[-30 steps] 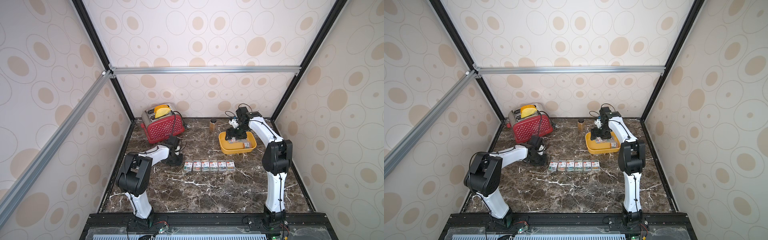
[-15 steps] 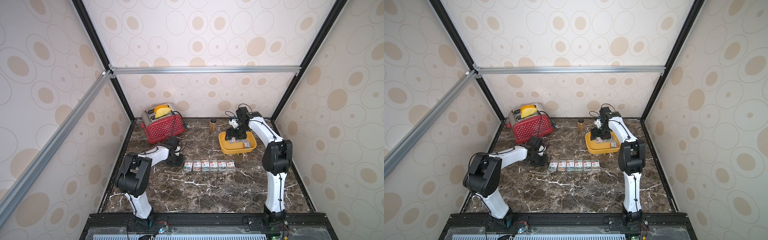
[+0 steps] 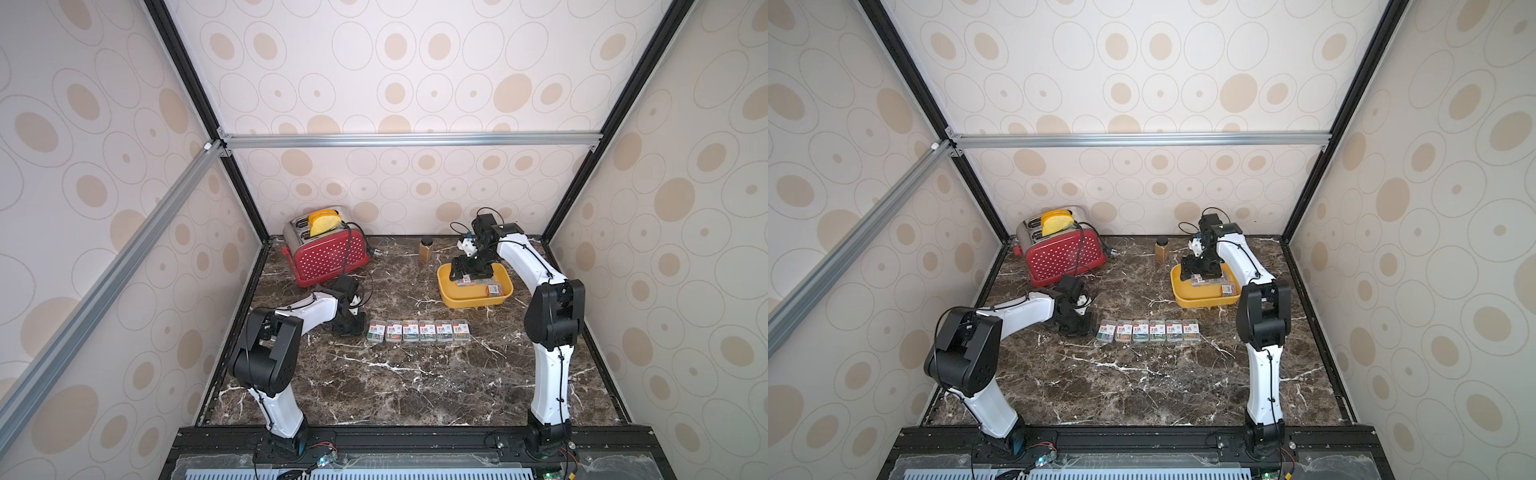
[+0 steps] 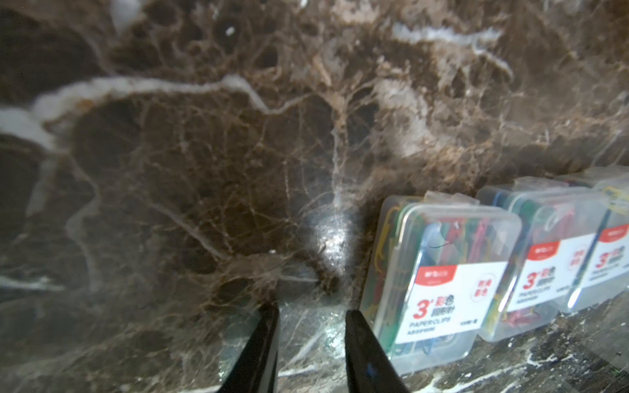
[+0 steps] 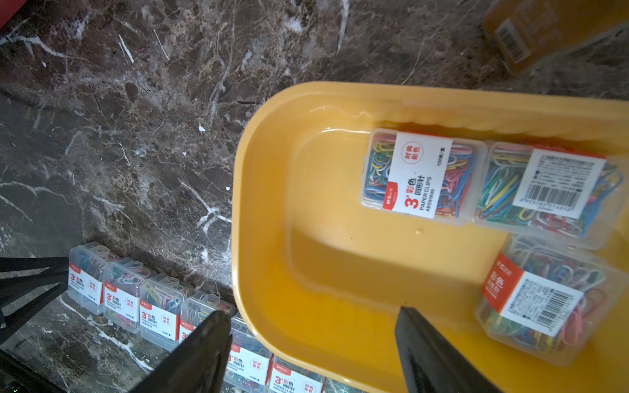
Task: Take the paper clips out of the storage box
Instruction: Adjust the boxed paper clips at the center of the board.
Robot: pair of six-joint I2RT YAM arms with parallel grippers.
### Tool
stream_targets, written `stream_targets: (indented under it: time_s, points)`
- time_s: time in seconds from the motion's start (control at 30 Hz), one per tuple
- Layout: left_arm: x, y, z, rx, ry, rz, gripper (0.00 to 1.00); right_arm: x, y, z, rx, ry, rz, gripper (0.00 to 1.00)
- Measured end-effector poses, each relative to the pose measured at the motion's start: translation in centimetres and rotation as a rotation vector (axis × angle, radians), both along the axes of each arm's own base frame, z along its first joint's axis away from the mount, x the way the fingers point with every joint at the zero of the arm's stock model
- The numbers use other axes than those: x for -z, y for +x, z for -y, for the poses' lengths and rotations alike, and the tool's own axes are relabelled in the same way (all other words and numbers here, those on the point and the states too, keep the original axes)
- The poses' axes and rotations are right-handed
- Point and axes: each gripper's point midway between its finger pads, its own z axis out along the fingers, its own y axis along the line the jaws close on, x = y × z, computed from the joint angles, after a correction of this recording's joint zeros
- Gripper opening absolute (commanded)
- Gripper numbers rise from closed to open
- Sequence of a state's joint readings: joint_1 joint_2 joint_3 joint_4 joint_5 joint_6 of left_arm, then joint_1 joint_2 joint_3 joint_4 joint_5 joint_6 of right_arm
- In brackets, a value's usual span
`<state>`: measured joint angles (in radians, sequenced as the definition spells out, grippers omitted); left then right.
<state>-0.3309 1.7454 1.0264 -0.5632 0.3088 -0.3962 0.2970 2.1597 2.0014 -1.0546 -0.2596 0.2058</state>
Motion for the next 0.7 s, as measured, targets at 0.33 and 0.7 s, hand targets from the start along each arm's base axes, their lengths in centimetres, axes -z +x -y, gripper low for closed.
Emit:
stream_targets:
  time_s: [0.33, 0.7]
  points:
    - [0.0, -0.8, 0.7, 0.034, 0.006, -0.014, 0.35, 0.0, 0.0, -0.1, -0.001, 0.004, -0.002, 0.81]
    - [-0.1, -1.4, 0.5, 0.047, 0.026, -0.025, 0.54, 0.0, 0.0, -0.1, -0.001, 0.003, -0.001, 0.82]
